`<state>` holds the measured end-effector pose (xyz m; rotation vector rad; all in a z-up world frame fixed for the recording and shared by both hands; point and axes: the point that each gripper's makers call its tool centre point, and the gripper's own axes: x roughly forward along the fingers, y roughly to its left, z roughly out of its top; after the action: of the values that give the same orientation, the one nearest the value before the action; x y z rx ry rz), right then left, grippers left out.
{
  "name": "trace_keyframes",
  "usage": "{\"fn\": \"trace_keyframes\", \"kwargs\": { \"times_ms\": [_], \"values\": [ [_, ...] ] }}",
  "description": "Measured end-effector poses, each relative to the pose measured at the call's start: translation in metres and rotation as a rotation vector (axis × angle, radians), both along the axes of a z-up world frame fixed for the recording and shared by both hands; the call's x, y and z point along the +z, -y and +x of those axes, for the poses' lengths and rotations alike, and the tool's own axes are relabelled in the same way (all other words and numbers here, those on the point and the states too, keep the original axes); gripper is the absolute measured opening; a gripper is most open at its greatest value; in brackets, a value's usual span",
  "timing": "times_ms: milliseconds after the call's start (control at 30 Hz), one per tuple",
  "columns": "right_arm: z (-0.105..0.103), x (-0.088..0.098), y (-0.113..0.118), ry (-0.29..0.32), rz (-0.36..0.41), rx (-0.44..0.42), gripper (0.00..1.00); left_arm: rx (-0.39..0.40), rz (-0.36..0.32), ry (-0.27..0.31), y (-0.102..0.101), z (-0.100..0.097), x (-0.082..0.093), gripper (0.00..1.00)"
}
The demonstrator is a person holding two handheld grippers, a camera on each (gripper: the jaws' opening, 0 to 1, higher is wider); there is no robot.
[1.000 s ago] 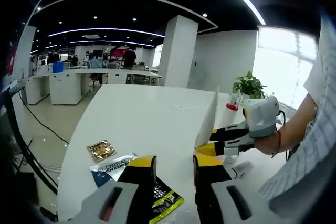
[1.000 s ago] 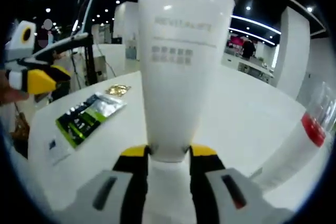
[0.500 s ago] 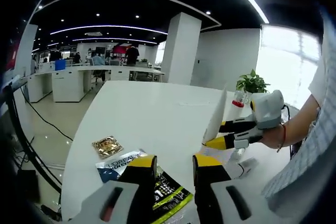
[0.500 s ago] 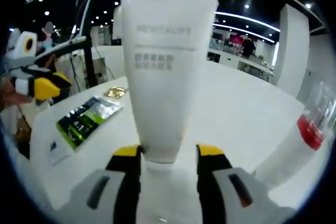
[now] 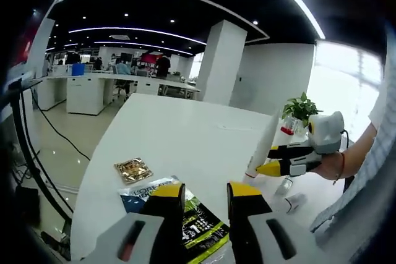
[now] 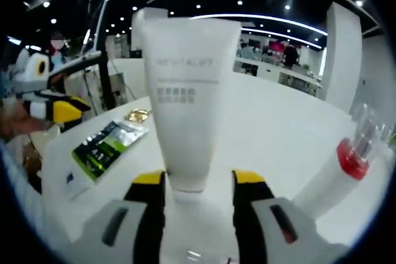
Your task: Arrange the skincare products in the storage area until every visible bottle or jar stands upright without overlapping.
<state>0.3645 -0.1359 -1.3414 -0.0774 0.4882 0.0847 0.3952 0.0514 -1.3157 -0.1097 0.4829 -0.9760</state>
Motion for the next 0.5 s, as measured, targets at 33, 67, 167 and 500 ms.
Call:
{"fn": "trace_keyframes", "kwargs": {
  "times_ms": [33, 67, 167, 500],
  "values": [
    [0.0001, -0.0003, 0.0008, -0.002, 0.001, 0.002, 0.42, 0.002, -0.003, 0.000, 0.0002, 0.0004, 0.0001, 0.27],
    [-0.0001, -0.0008, 0.0010, -0.005, 0.002, 0.005, 0.42, 0.005, -0.008, -0.002, 0.0004, 0.0005, 0.0002, 0.27],
    [-0.0014, -0.0021, 0.0018, -0.017, 0.003, 0.011, 0.42, 0.012, -0.014, -0.003, 0.0010, 0.0008, -0.0012, 0.27],
    [-0.0019, -0.0080, 0.0029, -0.042, 0.008, 0.022, 0.42, 0.027, 0.002, -0.012, -0.0030, -0.0025, -0.0079, 0.26]
  ]
}}
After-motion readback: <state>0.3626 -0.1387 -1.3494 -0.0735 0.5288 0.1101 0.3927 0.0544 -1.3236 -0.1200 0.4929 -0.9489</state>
